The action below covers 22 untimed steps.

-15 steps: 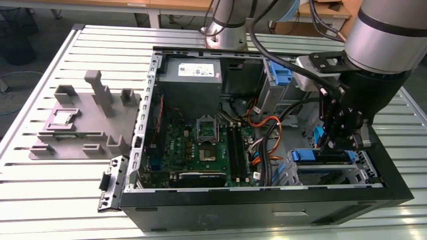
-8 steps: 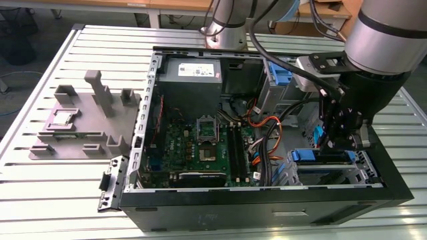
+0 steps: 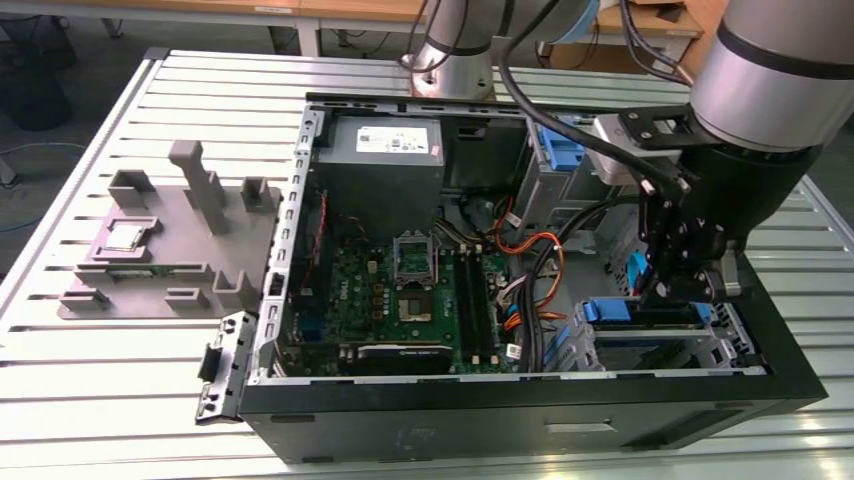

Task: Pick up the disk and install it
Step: 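Insert the second disk wire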

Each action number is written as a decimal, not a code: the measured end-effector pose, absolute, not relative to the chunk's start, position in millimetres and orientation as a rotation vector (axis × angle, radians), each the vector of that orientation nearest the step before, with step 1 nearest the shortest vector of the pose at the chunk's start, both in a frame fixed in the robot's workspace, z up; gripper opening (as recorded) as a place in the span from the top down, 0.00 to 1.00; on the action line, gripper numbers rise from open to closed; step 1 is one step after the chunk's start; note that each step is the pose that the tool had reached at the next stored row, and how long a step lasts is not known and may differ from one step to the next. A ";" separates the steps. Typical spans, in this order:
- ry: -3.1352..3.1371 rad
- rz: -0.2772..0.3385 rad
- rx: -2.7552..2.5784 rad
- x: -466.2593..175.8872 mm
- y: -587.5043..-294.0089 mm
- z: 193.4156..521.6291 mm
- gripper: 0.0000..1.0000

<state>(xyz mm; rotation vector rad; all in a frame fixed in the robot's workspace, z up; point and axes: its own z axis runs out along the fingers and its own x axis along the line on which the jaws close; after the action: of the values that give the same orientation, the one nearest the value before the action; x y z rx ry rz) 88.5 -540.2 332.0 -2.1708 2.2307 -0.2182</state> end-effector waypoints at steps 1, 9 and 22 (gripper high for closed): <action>2.231 -0.218 -2.171 88.5 -540.3 332.0 0.84; 2.231 -0.218 -2.170 88.6 -542.3 329.0 0.84; 2.230 -0.214 -2.168 88.6 -545.0 325.3 0.84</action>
<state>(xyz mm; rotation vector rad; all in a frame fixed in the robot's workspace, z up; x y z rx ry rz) 88.6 -545.0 325.3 -2.1684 2.2302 -0.2142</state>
